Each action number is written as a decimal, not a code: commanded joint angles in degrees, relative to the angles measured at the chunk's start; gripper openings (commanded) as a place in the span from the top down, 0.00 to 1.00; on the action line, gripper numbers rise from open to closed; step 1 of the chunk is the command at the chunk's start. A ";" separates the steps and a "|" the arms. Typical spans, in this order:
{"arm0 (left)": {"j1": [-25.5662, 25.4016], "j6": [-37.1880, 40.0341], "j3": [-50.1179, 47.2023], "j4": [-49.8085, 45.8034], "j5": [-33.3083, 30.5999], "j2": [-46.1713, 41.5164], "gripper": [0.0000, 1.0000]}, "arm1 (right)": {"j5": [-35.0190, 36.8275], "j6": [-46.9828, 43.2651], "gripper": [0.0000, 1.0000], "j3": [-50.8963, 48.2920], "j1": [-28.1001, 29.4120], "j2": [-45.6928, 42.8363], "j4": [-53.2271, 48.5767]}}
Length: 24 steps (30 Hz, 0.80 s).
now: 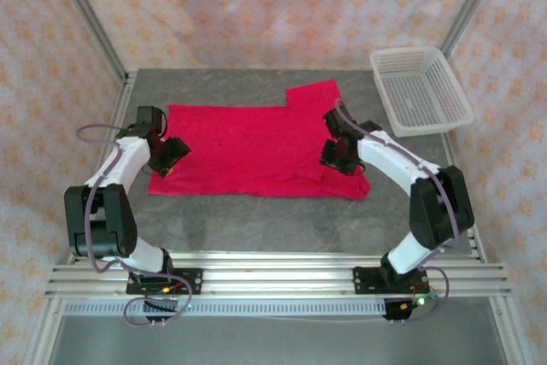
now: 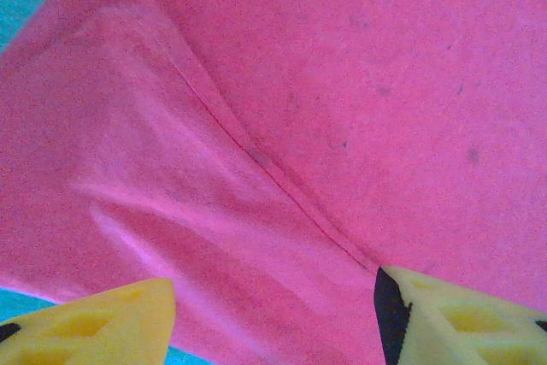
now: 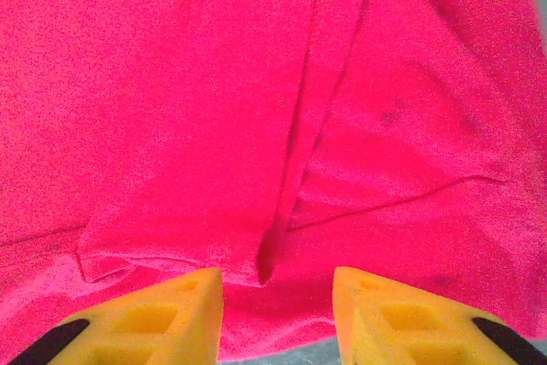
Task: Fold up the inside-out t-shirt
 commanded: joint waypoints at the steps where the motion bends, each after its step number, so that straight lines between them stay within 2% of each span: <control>1: 0.28 1.44 0.34 -3.51 -2.75 -0.48 0.36 | -1.27 2.29 0.57 1.35 1.34 3.57 1.32; 5: 0.29 1.38 -0.63 -2.51 -2.07 0.00 0.36 | -1.63 3.13 0.53 1.60 2.54 5.62 2.69; 11: 0.29 1.34 -1.28 -1.67 -1.61 0.31 0.36 | -2.38 4.14 0.55 1.90 2.76 9.40 5.37; 13: 0.30 1.51 -1.26 -1.75 -1.69 0.38 0.36 | -2.23 4.39 0.61 2.39 2.73 10.81 6.14; 18: 0.33 1.62 -1.26 -1.83 -1.77 0.40 0.36 | -0.40 4.33 0.99 5.26 2.80 11.22 4.69; 24: 0.32 1.79 -1.04 -1.76 -2.06 0.64 0.36 | 0.15 3.44 1.00 8.55 2.82 8.03 2.16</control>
